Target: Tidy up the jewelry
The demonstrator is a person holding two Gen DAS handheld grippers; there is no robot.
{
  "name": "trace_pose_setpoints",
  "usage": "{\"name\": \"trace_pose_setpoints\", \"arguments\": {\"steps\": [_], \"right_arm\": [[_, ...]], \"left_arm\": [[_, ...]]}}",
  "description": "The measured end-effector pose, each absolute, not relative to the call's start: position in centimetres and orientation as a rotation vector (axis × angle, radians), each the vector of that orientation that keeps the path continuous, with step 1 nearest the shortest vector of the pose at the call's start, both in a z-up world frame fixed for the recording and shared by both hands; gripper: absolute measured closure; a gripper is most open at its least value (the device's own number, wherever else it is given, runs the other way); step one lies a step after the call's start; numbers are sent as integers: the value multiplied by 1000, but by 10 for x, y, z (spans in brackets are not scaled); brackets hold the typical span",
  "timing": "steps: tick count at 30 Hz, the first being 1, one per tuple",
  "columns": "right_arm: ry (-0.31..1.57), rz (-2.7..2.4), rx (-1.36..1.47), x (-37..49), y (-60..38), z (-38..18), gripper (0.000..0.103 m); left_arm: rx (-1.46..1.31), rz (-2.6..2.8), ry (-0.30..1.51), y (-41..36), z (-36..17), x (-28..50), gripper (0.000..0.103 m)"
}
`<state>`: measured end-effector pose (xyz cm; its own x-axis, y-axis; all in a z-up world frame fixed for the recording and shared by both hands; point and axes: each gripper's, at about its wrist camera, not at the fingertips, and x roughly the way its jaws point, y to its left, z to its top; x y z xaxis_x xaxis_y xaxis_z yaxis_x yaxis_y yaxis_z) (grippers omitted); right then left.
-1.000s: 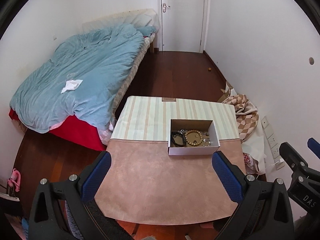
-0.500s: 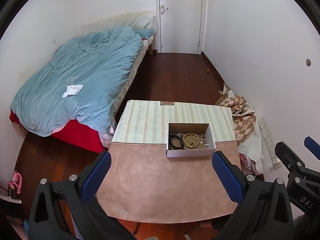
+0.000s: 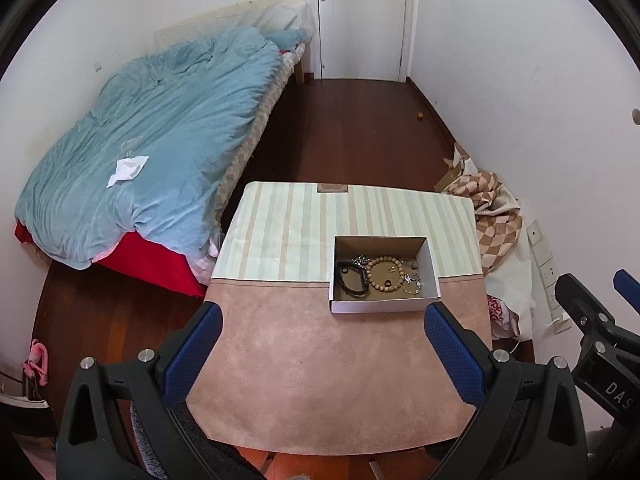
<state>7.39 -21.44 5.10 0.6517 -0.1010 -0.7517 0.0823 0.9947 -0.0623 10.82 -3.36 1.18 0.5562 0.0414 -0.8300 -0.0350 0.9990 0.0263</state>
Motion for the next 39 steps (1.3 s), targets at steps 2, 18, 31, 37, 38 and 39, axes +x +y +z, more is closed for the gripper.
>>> {"name": "trace_pose_setpoints", "arguments": {"steps": [2, 18, 31, 37, 38, 39], "right_arm": [[866, -102, -24, 80, -214, 48, 0], [940, -91, -41, 108, -218, 40, 0], [953, -79, -60, 106, -212, 38, 0], [954, -76, -61, 105, -211, 38, 0], [955, -74, -59, 105, -210, 37, 0], [955, -75, -58, 105, -209, 36, 0]], "left_arm": [[6, 40, 993, -34, 10, 114, 0], [5, 30, 1037, -31, 6, 133, 0], [4, 34, 1052, -26, -1, 133, 0], [4, 36, 1058, -26, -4, 133, 0], [4, 36, 1059, -25, -5, 132, 0], [4, 36, 1060, -25, -5, 132, 0]]}}
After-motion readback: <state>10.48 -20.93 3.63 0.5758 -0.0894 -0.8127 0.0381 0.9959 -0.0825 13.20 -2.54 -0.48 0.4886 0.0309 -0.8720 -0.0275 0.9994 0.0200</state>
